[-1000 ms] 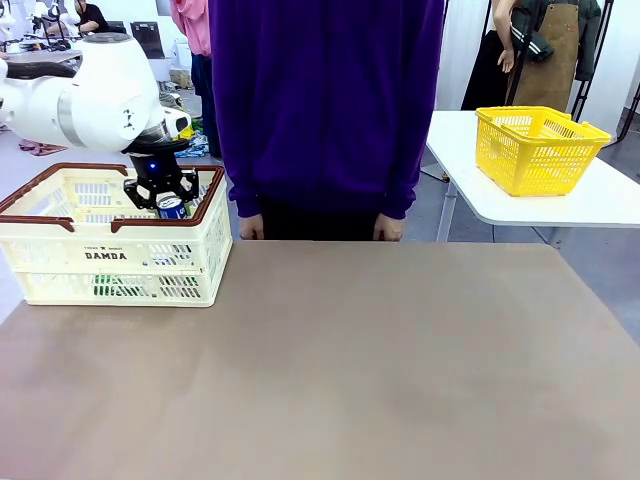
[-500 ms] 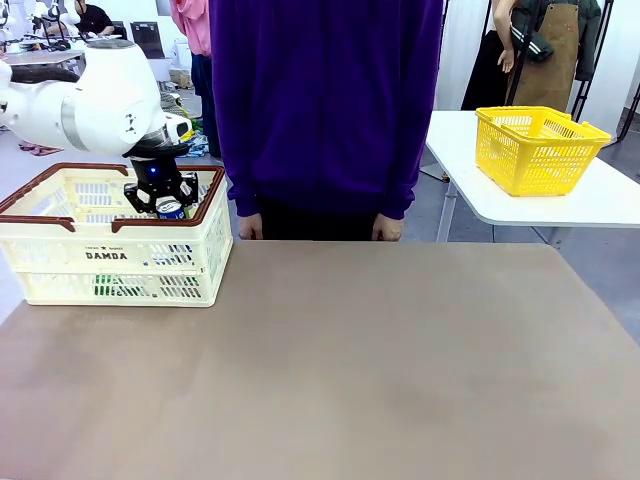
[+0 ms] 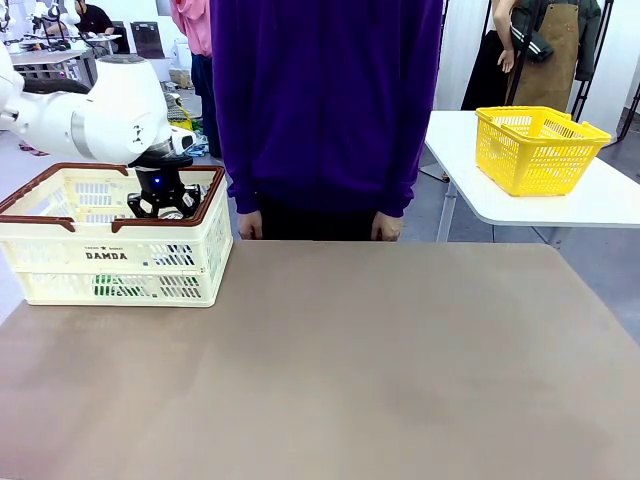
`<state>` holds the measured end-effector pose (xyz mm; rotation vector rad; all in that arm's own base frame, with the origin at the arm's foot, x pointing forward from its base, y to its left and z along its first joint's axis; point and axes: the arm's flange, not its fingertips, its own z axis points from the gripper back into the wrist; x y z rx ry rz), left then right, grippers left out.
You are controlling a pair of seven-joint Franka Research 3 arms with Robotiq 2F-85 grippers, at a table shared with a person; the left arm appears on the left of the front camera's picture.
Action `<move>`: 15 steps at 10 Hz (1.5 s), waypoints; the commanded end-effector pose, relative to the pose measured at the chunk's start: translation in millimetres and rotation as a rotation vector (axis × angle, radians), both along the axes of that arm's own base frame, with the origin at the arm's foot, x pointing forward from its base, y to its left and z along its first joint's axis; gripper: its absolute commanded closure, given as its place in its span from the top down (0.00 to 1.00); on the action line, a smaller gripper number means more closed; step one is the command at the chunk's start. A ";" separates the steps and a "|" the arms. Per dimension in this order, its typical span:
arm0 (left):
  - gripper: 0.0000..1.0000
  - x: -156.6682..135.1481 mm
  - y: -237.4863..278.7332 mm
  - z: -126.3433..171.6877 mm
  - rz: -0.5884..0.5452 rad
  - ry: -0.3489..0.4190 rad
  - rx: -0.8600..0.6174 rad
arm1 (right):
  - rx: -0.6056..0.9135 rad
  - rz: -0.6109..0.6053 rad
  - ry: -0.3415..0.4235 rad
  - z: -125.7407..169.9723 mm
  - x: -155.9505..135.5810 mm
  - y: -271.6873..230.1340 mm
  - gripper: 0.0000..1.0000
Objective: Place the drinks into the Shopping basket.
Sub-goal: Pick up one drink and place it into the Shopping basket.
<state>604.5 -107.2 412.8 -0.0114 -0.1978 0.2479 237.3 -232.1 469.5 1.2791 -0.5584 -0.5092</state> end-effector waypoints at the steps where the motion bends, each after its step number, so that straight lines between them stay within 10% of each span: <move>1: 0.00 2.2 -14.0 9.5 0.024 0.001 -0.013 | 0.009 -0.003 -0.026 2.5 2.2 -0.7 1.00; 2: 0.00 2.0 -13.9 9.9 0.024 0.001 -0.017 | 0.009 -0.003 -0.026 2.5 2.2 -0.7 1.00; 3: 0.27 2.0 -14.1 10.6 0.029 0.005 -0.016 | 0.009 -0.003 -0.026 2.5 2.2 -0.7 1.00; 4: 0.83 2.4 -14.1 10.7 0.025 0.009 -0.016 | 0.009 -0.003 -0.026 2.5 2.2 -0.7 1.00; 5: 1.00 2.5 -14.5 11.8 0.025 0.008 -0.013 | 0.009 -0.003 -0.026 2.5 2.2 -0.7 1.00; 10: 1.00 -3.5 -12.8 32.0 0.034 -0.040 -0.035 | 0.009 -0.003 -0.026 2.5 2.2 -0.7 1.00; 15: 1.00 -74.9 24.5 181.3 0.044 -0.280 -0.136 | 0.009 -0.003 -0.026 2.5 2.2 -0.7 1.00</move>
